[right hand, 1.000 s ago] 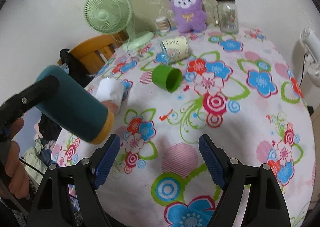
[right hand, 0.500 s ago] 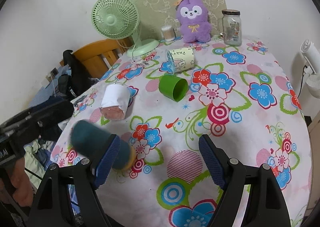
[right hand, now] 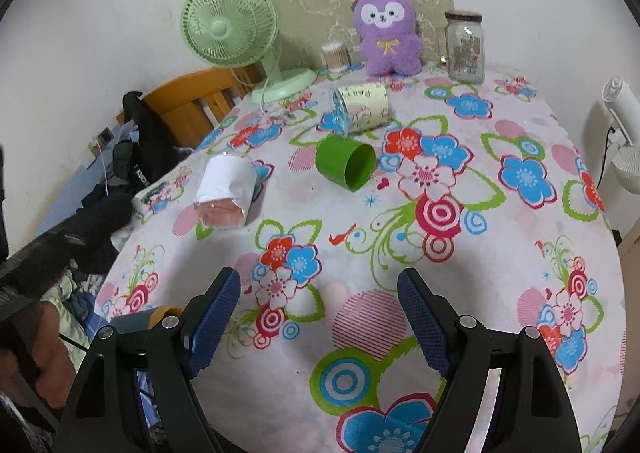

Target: Flip cup upside down

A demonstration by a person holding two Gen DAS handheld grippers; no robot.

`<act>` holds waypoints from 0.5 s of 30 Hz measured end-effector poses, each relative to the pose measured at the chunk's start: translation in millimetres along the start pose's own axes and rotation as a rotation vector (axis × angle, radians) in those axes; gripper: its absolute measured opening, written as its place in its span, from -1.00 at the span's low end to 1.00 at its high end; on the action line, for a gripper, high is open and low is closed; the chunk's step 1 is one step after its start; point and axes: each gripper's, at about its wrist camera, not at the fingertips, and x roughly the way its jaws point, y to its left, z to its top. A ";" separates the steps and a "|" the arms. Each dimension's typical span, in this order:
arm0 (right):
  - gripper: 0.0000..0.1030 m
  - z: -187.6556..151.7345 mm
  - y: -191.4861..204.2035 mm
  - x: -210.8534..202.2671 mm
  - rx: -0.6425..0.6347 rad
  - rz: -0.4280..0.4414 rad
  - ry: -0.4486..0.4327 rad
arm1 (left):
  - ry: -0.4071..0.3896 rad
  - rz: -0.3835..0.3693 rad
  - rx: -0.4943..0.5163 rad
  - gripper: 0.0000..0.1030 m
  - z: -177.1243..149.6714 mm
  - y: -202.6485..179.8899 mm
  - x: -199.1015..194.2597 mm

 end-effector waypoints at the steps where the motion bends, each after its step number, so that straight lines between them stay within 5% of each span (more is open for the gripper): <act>1: 0.61 -1.1 -0.8 3.7 0.000 0.001 0.010 | -0.017 -0.004 -0.023 0.68 -2.4 9.3 -5.6; 4: 0.61 -2.9 -4.3 15.4 0.013 0.011 0.029 | -0.013 0.006 -0.107 0.98 -18.9 43.8 -23.6; 11: 0.61 -5.4 -4.3 33.4 0.014 0.030 0.060 | 0.141 0.083 -0.324 0.99 -101.7 95.5 -32.8; 15: 0.61 -6.9 -0.9 42.1 0.006 0.033 0.081 | 0.167 0.075 -0.290 0.99 -121.9 95.1 -31.2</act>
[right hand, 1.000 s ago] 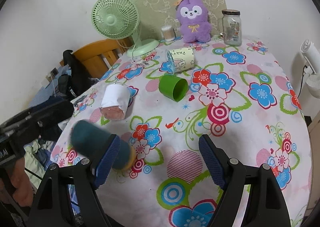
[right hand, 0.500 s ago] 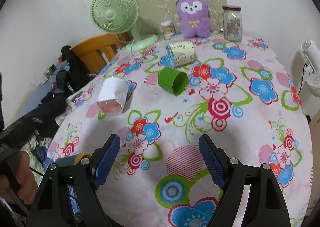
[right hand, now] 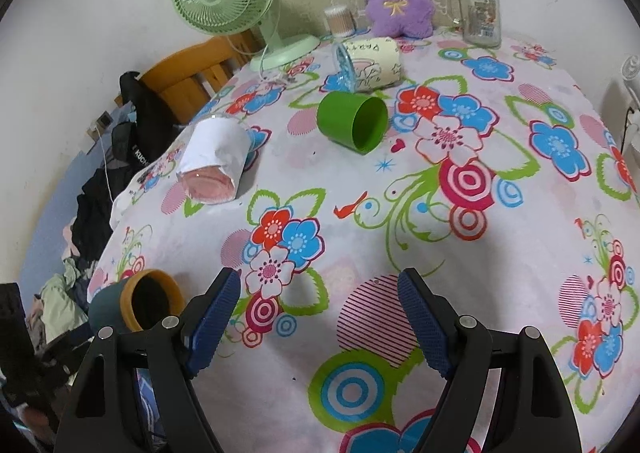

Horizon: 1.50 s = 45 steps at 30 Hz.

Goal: Flip cup upside down
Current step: 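Rotate the left gripper to turn the teal cup rim-down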

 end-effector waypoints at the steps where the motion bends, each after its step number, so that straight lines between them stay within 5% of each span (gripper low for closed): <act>1: 0.61 -0.7 1.3 1.4 -0.002 0.001 0.002 | 0.000 -0.004 0.025 0.99 -2.1 -1.9 2.9; 10: 0.61 -6.5 5.0 8.7 -0.023 -0.004 0.028 | -0.117 0.003 0.339 0.99 -16.6 -21.1 19.6; 17: 0.61 -9.8 0.4 15.5 -0.006 -0.017 0.047 | -0.089 -0.099 0.515 0.99 -2.2 -23.2 35.9; 21: 0.61 -9.0 -7.4 16.9 0.029 -0.017 0.049 | -0.076 -0.176 0.547 0.99 4.5 -29.6 38.8; 26: 0.61 -7.3 -13.9 14.6 0.048 -0.012 0.041 | -0.054 -0.198 0.595 0.74 -0.5 -38.2 42.3; 45: 0.61 -9.5 -31.3 -15.4 0.104 0.053 -0.040 | -0.159 -0.185 0.553 0.47 32.4 -85.6 19.0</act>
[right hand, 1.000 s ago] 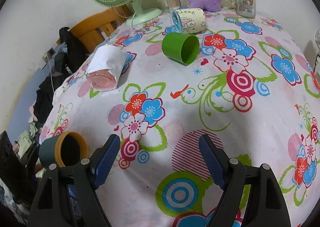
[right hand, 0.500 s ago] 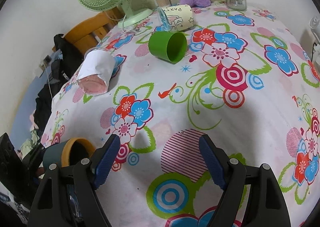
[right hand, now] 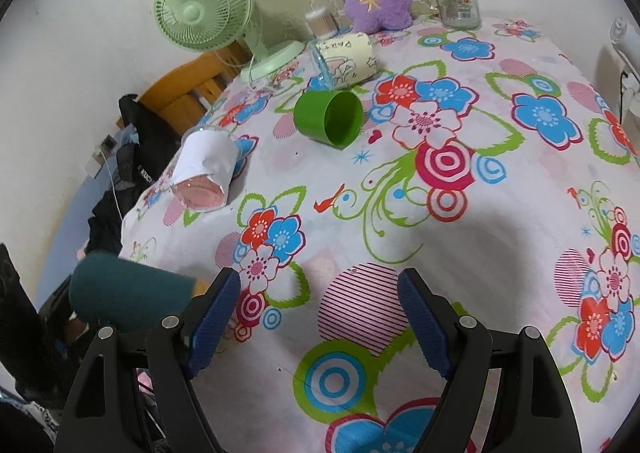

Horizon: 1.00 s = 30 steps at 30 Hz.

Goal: Flip cup upside down
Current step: 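Rotate the left gripper to turn the teal cup rim-down, then lower the teal cup onto the table with the left gripper and open it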

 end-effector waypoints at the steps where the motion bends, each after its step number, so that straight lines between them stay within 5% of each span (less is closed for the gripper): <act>1: 0.61 -0.3 -1.4 -2.1 0.003 -0.001 -0.004 | -0.009 0.007 0.000 0.43 6.1 -2.5 2.1; 13: 0.61 -7.1 -17.6 -34.1 0.034 0.004 -0.068 | -0.021 0.014 -0.005 0.32 33.2 -25.4 11.8; 21: 0.61 -9.7 -19.3 -40.7 0.037 0.004 -0.080 | -0.066 0.066 -0.045 0.32 55.8 -29.6 16.7; 30: 0.61 -11.8 -19.8 -43.1 0.032 -0.008 -0.079 | -0.027 0.135 -0.064 0.41 54.5 -26.2 39.9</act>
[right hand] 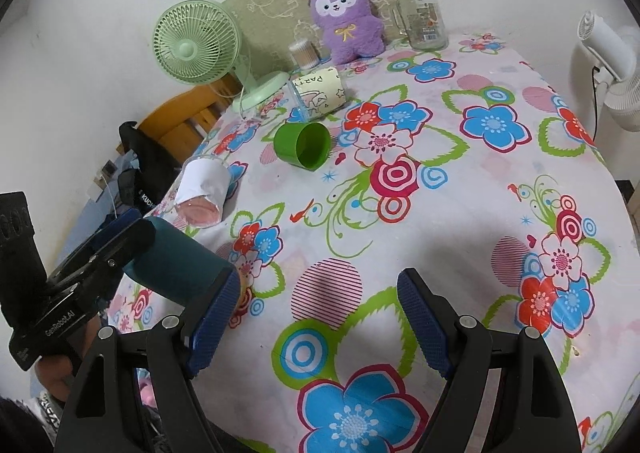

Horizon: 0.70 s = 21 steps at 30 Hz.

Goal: Flip cup upside down
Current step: 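Lower the teal cup onto the table with the left gripper and open it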

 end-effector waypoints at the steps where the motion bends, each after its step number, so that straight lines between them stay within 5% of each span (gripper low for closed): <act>1: 0.61 0.1 0.5 -0.3 -0.001 0.000 -0.001 | 0.001 0.004 0.000 0.41 0.5 -0.4 -0.3; 21: 0.66 23.5 57.0 -15.6 -0.130 -0.035 -0.084 | -0.100 0.055 -0.027 0.95 12.2 6.2 -42.4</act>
